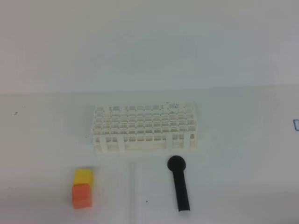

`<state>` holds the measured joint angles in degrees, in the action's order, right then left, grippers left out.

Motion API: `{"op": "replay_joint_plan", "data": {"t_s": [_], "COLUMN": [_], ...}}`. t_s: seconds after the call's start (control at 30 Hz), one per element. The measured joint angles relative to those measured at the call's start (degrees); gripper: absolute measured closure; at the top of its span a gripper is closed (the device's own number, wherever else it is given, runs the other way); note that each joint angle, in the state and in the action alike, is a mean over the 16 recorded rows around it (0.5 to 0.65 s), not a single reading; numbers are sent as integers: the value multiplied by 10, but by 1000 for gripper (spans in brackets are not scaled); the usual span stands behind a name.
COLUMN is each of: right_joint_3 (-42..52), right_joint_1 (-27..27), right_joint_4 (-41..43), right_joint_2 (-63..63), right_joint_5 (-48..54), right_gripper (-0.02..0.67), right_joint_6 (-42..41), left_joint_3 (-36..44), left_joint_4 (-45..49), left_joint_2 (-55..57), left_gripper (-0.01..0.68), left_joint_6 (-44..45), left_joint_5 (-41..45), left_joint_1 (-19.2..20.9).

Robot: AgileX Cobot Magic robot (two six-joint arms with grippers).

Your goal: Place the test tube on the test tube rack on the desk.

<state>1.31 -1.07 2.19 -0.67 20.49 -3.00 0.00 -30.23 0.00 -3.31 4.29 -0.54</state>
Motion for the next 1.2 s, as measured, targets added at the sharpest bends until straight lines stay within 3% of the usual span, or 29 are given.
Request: {"op": "replay_joint_plan", "data": {"t_s": [0.8,1.2], "right_joint_3": [0,0], "right_joint_1": [0,0], "right_joint_4": [0,0], "right_joint_2": [0,0], "right_joint_5": [0,0], "right_gripper": [650,650], "right_joint_6": [0,0], "left_joint_3": [0,-60], "left_joint_4": [-309,-390], "left_joint_2": [0,5], "left_gripper": [674,674], "left_joint_6": [7,199], "left_joint_5": [-30,127], "left_joint_1": [0,0]}}
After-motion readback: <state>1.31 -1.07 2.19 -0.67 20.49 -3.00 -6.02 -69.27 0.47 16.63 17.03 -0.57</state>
